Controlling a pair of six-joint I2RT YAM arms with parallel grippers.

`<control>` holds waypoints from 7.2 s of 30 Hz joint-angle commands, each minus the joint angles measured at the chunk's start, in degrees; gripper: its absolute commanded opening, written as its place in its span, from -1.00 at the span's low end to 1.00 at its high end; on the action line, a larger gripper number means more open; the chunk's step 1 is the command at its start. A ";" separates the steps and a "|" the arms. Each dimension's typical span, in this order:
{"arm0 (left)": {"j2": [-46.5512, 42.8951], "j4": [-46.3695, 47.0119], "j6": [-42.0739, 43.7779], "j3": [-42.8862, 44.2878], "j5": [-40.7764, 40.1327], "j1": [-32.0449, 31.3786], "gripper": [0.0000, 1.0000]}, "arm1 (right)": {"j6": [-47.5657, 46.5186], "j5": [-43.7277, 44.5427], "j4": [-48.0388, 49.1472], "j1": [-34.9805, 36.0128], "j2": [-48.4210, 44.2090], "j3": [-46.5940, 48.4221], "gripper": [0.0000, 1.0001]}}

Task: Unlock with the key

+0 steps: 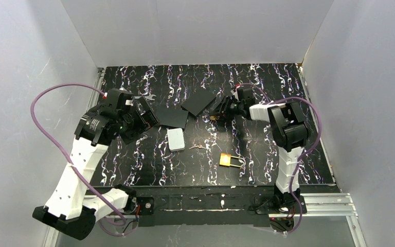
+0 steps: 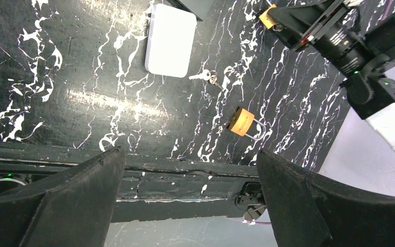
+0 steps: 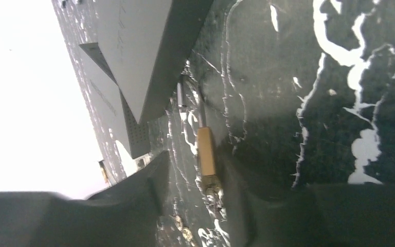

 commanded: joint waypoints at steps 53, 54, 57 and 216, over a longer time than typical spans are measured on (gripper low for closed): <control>20.55 -2.35 8.25 -0.83 -7.88 -23.28 0.49 | -36.92 17.66 -49.77 8.16 -51.14 -3.94 0.83; 18.32 -2.31 7.22 -3.08 -7.69 -22.92 0.49 | -39.67 18.76 -48.51 10.41 -49.71 -3.38 0.83; 11.75 -2.40 5.31 -8.70 -8.24 -22.09 0.51 | -46.40 23.55 -44.20 19.55 -44.39 -2.02 0.83; -4.42 41.45 -1.33 6.36 14.53 -16.03 0.60 | 2.15 28.12 14.49 36.69 -55.72 -2.53 -0.97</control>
